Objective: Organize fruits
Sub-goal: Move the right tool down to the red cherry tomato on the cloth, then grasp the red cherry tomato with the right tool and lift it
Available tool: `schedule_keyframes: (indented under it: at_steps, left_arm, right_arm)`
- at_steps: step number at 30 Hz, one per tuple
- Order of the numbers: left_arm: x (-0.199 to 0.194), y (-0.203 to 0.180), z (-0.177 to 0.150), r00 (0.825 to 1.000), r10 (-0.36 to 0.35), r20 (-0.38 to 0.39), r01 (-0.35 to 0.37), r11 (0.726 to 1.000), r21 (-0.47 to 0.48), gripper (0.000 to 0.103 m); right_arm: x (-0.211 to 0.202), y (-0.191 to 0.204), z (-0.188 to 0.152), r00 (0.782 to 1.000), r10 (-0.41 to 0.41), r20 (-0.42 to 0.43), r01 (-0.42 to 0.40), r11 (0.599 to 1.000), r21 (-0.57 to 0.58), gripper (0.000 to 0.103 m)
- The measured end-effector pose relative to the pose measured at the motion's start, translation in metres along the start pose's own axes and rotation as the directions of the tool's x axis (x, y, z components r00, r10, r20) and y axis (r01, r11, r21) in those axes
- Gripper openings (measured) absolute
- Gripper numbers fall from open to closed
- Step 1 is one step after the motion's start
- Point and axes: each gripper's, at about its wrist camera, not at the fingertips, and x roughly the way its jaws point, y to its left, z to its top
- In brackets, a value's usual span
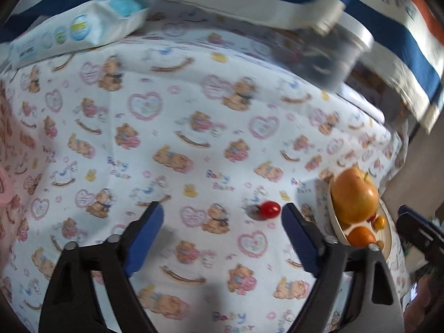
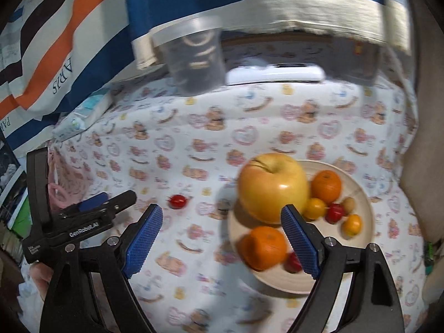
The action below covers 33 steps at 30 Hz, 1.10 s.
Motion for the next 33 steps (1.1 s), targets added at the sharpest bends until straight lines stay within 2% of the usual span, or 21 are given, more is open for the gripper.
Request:
schedule_keyframes:
  at_steps: [3, 8, 13, 17, 22, 24, 29, 33]
  left_arm:
    - [-0.002, 0.015, 0.006, 1.000, -0.001, 0.002, 0.001, 0.999, -0.050, 0.073]
    - [-0.001, 0.032, 0.010, 1.000, 0.007, -0.009, -0.008, 0.994, -0.112, 0.071]
    - [0.004, 0.037, 0.010, 0.999, 0.020, -0.030, -0.023, 0.991, -0.134, 0.069]
    - [0.014, 0.034, 0.006, 0.997, 0.044, -0.069, -0.051, 0.992, -0.118, 0.067]
    - [0.020, 0.033, 0.004, 0.994, 0.046, -0.094, -0.057, 0.991, -0.120, 0.067]
    - [0.021, 0.032, 0.004, 0.992, 0.084, -0.094, -0.094, 0.990, -0.106, 0.067]
    - [0.018, 0.033, 0.004, 0.994, 0.077, -0.077, -0.087, 0.988, -0.126, 0.067]
    - [0.013, 0.033, 0.005, 0.995, 0.078, -0.063, -0.085, 0.990, -0.114, 0.067]
  right_arm:
    - [0.027, 0.023, 0.006, 0.999, 0.027, -0.044, -0.028, 0.999, -0.024, 0.088]
    - [0.068, 0.045, 0.008, 0.991, 0.059, -0.120, -0.064, 0.997, -0.039, 0.073]
    - [0.101, 0.059, 0.006, 0.983, 0.034, -0.178, -0.050, 0.995, -0.087, 0.059]
    - [0.122, 0.064, 0.002, 0.974, 0.029, -0.225, -0.050, 0.995, -0.088, 0.057]
    - [0.138, 0.067, -0.001, 0.972, -0.006, -0.233, -0.020, 0.994, -0.107, 0.053]
    - [0.143, 0.066, -0.003, 0.972, -0.002, -0.235, -0.023, 0.994, -0.104, 0.051]
    - [0.153, 0.065, -0.007, 0.968, 0.000, -0.251, -0.026, 0.994, -0.101, 0.037]
    - [0.152, 0.067, -0.009, 0.971, -0.009, -0.240, -0.021, 0.992, -0.123, 0.030]
